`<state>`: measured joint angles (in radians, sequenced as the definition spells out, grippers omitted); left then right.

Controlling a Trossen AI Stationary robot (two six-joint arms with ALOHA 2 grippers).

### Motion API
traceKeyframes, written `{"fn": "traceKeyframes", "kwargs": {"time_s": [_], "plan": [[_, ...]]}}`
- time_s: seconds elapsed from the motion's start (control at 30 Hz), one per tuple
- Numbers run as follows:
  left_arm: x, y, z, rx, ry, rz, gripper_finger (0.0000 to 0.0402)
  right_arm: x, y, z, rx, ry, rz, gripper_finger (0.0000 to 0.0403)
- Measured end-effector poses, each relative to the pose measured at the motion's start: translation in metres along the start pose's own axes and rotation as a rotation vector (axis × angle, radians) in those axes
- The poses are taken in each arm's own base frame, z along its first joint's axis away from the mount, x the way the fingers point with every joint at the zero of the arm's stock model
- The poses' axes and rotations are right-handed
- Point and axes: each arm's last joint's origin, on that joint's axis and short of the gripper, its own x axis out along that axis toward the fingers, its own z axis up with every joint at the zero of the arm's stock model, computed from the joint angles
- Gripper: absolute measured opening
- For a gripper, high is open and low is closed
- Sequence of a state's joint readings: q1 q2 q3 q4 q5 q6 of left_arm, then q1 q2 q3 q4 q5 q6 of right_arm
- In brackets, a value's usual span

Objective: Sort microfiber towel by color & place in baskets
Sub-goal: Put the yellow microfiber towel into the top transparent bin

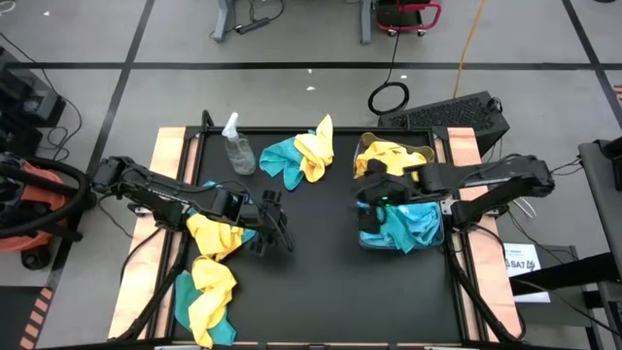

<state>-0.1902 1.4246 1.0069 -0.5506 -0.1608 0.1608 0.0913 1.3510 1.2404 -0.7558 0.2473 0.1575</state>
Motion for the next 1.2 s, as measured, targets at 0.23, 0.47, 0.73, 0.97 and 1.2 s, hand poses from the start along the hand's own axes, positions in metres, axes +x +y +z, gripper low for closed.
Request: {"fn": "traceKeyframes", "kwargs": {"time_s": [0.23,0.47,0.73,0.97,1.2], "plan": [[0.003,-0.002,-0.003,-0.023,0.001,-0.001,0.0228,0.065,-0.012,0.008,-0.027,0.048,-0.101,0.026],[0.025,-0.009,-0.028,-0.048,-0.005,-0.005,0.0228,0.114,-0.044,0.007,-0.041,0.094,-0.161,0.0242],[0.037,-0.021,-0.038,-0.092,-0.094,-0.016,0.0228,0.143,-0.1,0.009,0.052,0.031,-0.161,0.0226],[0.04,-0.031,-0.039,-0.081,-0.182,-0.028,0.0228,0.172,-0.142,-0.006,0.145,0.053,-0.155,0.0223],[0.039,-0.032,-0.038,-0.08,-0.193,-0.022,0.0228,0.2,-0.163,-0.023,0.19,0.083,-0.119,0.0223]]}}
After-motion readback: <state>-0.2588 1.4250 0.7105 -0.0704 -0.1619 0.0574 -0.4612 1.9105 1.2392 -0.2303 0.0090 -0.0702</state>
